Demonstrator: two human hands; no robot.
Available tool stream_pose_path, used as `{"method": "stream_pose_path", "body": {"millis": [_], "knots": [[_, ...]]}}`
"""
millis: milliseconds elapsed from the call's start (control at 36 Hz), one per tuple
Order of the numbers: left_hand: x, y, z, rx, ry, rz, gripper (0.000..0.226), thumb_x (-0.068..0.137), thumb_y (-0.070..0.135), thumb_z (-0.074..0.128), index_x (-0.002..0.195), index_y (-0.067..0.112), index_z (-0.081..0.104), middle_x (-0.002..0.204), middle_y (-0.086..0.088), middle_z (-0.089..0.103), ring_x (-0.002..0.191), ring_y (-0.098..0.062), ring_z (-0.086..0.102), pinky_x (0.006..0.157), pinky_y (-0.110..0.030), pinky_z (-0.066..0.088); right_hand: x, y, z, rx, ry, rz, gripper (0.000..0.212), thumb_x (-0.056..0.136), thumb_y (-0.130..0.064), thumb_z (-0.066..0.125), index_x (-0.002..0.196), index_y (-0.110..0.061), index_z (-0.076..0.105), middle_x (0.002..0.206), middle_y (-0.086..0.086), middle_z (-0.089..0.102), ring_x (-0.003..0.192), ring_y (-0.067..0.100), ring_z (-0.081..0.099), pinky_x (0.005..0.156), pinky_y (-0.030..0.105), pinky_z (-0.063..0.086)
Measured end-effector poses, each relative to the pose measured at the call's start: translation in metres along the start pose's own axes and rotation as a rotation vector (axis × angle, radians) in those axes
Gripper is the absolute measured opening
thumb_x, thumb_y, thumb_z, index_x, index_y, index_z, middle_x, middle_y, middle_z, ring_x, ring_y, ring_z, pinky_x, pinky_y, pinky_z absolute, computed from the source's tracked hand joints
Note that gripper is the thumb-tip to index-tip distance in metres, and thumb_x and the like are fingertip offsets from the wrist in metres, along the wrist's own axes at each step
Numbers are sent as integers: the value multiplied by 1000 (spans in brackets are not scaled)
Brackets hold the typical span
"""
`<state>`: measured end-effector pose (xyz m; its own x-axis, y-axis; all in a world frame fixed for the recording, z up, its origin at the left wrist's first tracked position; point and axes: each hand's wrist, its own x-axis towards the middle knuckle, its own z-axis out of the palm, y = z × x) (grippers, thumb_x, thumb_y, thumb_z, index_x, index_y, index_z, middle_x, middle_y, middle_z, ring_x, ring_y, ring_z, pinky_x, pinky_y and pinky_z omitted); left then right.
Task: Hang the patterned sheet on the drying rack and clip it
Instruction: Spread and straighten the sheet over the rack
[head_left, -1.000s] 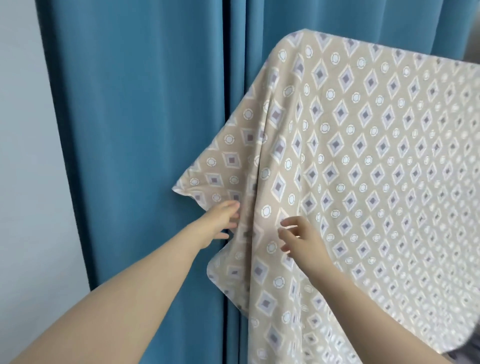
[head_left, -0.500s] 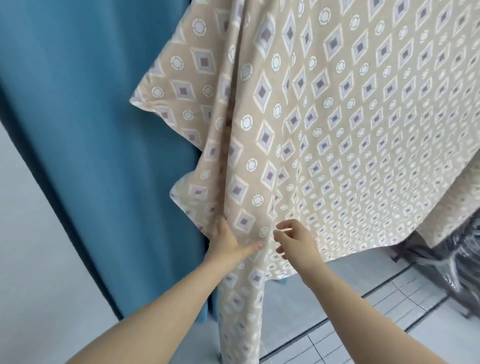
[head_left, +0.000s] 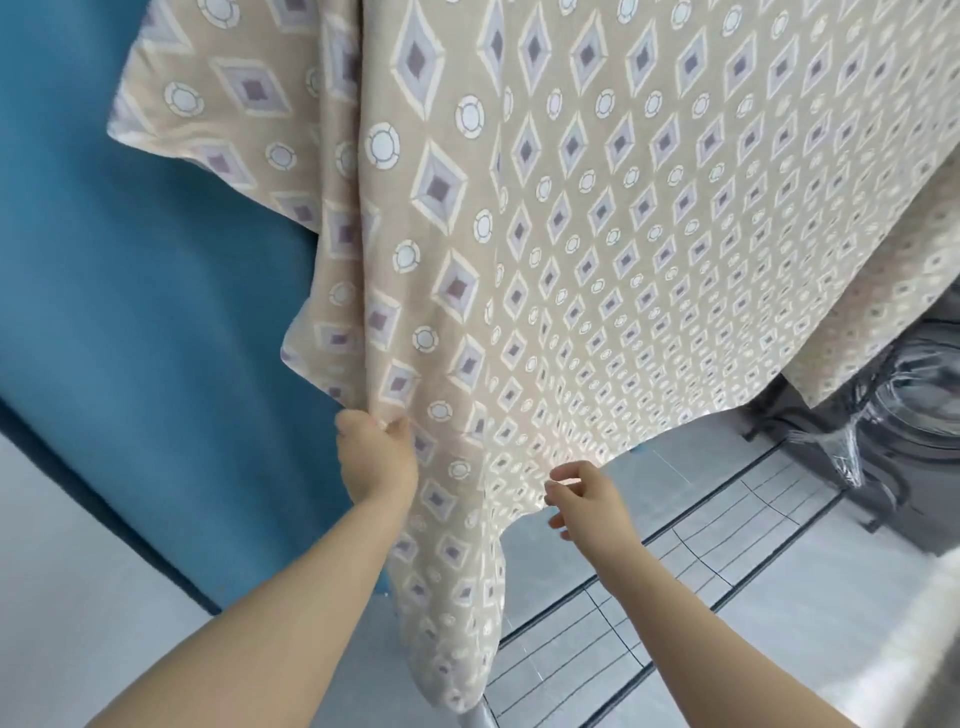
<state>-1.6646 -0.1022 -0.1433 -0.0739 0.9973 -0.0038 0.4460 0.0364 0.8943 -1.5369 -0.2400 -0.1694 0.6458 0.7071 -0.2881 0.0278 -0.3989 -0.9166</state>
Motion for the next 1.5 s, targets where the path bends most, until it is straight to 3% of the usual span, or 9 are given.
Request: {"method": "stream_pose_path", "body": {"millis": [56,111,194,306,611,944,1167,1389,1500], "knots": [[-17,0,10,-78,-15,70,17,87,12,54,82,11,38,81,-8,48,72,-27,50,62,-29,38,0,6,-3,-1,5,17,9,92,-17,49,100,-17,53,88,4,58,65,13,55,60,24,43],[-39,-1,25,-84,-111,182,27,85,6,53,70,16,33,69,-2,42,62,-18,42,56,-19,34,3,14,-11,13,12,42,9,92,-17,49,100,-16,53,87,4,57,64,14,54,60,24,43],[-67,3,55,-83,-366,269,20,84,4,57,80,16,40,71,4,45,62,-12,44,62,-23,38,12,24,-32,13,22,65,8,91,-17,49,98,-16,53,86,4,57,64,15,54,62,25,43],[-85,18,102,-9,-621,262,20,87,11,57,96,21,43,81,8,52,70,-9,53,56,-10,37,31,32,-74,6,46,65,10,91,-16,49,100,-15,53,82,2,56,63,14,54,61,26,43],[-151,103,240,14,-751,145,12,87,14,54,85,25,51,79,10,55,84,-24,62,76,-32,48,85,54,-243,35,102,70,5,91,-18,48,91,-20,52,86,3,57,64,13,56,62,28,43],[-211,155,368,26,-890,139,19,87,14,53,74,28,54,70,7,59,78,-20,62,71,-31,47,116,84,-373,114,232,126,7,91,-15,47,95,-18,53,89,4,56,65,15,55,57,26,42],[-218,186,441,44,-943,127,18,87,12,53,76,26,54,75,6,59,67,-13,60,70,-29,45,155,95,-440,131,281,138,6,91,-17,49,93,-20,53,86,3,57,67,17,55,65,30,45],[-215,233,546,16,-986,127,16,87,13,52,76,24,57,72,4,62,77,-18,61,83,-37,50,234,104,-536,122,392,165,10,90,-14,48,86,-23,51,87,2,58,66,16,56,66,32,45],[-214,260,602,19,-1010,133,15,88,13,52,78,23,56,76,2,62,69,-13,61,74,-33,49,273,102,-574,124,377,184,8,90,-15,48,90,-21,53,89,2,58,67,16,57,64,30,45]]}}
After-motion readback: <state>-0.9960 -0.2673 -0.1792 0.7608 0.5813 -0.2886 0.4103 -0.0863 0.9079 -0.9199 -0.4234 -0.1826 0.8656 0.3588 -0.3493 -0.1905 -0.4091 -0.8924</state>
